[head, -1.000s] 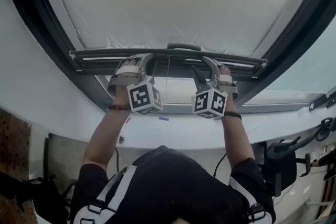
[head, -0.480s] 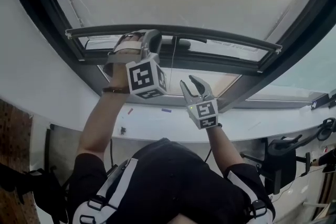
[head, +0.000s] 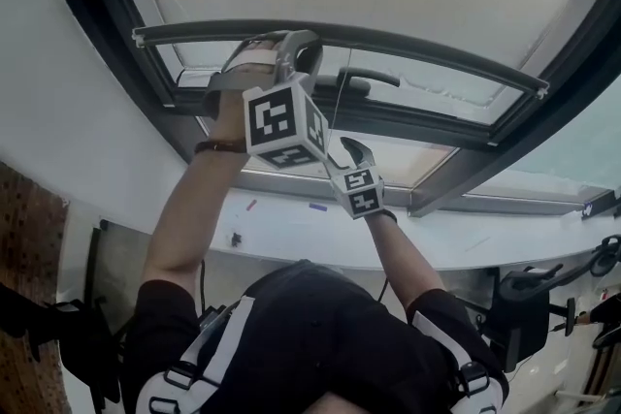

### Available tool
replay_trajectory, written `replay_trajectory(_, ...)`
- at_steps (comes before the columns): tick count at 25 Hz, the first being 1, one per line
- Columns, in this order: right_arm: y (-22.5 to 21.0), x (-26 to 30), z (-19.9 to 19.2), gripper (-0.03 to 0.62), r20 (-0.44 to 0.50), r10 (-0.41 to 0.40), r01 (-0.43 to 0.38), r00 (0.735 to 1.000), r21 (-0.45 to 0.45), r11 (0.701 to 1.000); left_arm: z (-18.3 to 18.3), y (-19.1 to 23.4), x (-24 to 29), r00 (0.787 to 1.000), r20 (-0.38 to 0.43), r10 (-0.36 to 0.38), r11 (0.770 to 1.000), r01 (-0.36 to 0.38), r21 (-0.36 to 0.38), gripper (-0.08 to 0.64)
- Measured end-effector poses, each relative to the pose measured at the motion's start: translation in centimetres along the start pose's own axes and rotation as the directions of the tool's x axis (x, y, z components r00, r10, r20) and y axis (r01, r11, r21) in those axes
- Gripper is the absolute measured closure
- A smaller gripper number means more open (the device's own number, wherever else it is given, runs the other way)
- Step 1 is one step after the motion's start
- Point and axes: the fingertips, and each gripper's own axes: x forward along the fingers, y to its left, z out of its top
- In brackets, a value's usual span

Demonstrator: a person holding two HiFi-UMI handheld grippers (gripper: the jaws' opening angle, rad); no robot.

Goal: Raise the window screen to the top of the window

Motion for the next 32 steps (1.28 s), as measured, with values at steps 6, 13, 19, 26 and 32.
replay_trajectory(6, -0.5, 2.6, -1.5, 0.417, -0.015, -0.023, 0.024, 1.000, 0.064, 0.998, 0.5, 1.7, -0.4, 0.999, 0.029, -0.012, 0.999, 0.014, -0.044, 0.516)
replay_trajectory(13, -1.3, 2.2, -1.4, 0.506, 0.002, -0.071, 0.070, 0.998, 0.077, 0.995, 1.7, 4.4, -1.4, 0.994, 0.101, 0.051, 0.995, -0.042, -0.092, 0.512)
replay_trajectory(19, -0.3, 0.5, -0.6, 0.535, 0.038, -0.039, 0.039, 0.999, 0.004, 0.999, 2.5, 6.7, -1.8, 0.987, 0.121, 0.103, 0.989, -0.089, -0.118, 0.508)
replay_trajectory(26, -0.2, -1.1, -0.7, 0.535, 0.062, -0.038, 0.035, 0.997, 0.055, 0.998, 2.6, 7.3, -2.4, 0.962, 0.180, 0.205, 0.971, -0.177, -0.160, 0.493)
replay_trajectory(32, -0.9, -3.1, 2.6, 0.537, 0.137, -0.072, 0.077, 0.988, -0.037, 0.996, 3.5, 6.3, -5.1, 0.899, 0.327, 0.293, 0.866, -0.104, -0.489, 0.538)
